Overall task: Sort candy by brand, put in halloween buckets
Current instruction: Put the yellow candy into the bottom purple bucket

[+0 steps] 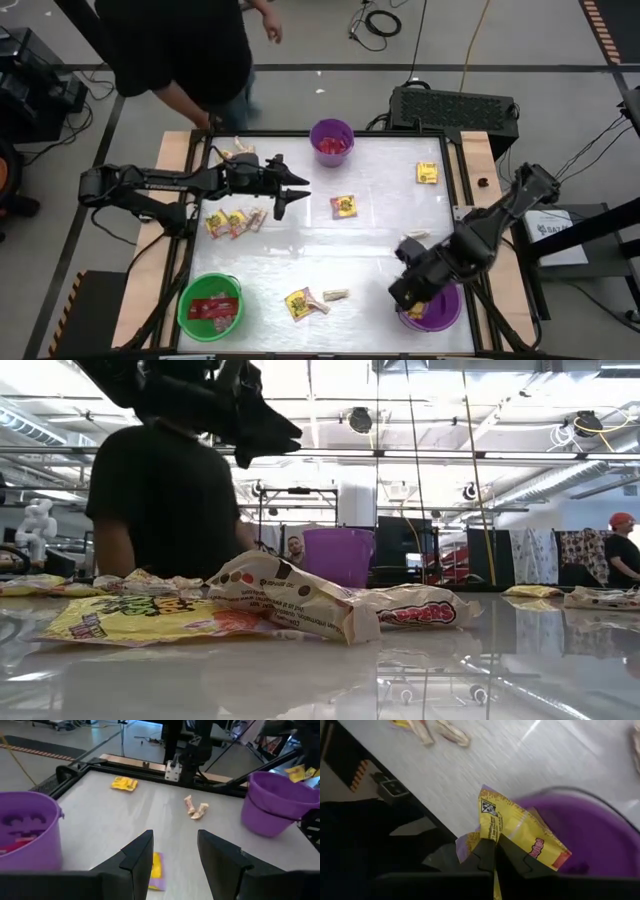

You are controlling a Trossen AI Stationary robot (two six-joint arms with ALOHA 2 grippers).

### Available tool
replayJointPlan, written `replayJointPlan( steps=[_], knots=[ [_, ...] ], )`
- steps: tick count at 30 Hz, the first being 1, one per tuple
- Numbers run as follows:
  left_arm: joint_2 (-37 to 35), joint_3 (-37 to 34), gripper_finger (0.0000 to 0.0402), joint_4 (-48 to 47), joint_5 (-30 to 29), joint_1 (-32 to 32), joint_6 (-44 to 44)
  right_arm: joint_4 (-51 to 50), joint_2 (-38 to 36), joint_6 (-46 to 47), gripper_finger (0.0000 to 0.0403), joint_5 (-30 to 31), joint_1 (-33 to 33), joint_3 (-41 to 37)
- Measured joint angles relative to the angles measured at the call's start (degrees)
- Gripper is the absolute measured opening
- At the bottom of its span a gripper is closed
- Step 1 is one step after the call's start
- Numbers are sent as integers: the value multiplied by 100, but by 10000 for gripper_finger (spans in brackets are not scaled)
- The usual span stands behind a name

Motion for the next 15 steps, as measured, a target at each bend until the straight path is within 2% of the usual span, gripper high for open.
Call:
replayJointPlan(
  steps=[15],
  knots=[
    [856, 478, 161, 316, -50, 13, -446, -319, -2, 818, 2, -12, 1057, -116]
  ],
)
